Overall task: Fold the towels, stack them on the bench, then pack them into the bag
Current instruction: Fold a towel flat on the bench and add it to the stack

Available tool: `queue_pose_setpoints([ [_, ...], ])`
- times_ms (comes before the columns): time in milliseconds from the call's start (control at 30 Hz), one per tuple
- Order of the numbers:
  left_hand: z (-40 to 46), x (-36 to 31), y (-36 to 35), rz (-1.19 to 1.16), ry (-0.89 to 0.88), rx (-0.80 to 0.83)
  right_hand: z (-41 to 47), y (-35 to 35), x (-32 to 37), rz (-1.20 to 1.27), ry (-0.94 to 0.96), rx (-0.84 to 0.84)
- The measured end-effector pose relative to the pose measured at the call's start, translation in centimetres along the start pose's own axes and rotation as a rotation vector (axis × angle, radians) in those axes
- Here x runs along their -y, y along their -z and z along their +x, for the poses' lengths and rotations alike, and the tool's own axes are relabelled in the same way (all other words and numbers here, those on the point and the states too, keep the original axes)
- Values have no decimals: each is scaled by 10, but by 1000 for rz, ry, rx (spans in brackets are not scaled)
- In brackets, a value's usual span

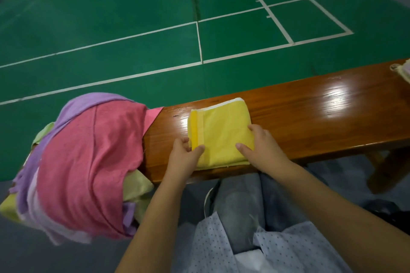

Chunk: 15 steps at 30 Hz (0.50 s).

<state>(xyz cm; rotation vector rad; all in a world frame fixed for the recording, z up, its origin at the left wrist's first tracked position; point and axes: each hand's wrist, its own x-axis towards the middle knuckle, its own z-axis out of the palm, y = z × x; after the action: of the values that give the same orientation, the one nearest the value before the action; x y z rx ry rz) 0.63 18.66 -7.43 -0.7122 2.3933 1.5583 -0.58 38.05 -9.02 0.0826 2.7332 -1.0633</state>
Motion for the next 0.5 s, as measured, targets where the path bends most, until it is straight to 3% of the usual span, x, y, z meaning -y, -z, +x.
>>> queue_pose_setpoints([
  [233,40,-44,-2,197,-48,6,6,0,-2,66,-15,1],
  [367,39,-34,1,138,-187,-92,8,3,1,57,-14,12],
  [500,37,-15,7,136,-143,-134,9,-2,7,10,-11,34],
])
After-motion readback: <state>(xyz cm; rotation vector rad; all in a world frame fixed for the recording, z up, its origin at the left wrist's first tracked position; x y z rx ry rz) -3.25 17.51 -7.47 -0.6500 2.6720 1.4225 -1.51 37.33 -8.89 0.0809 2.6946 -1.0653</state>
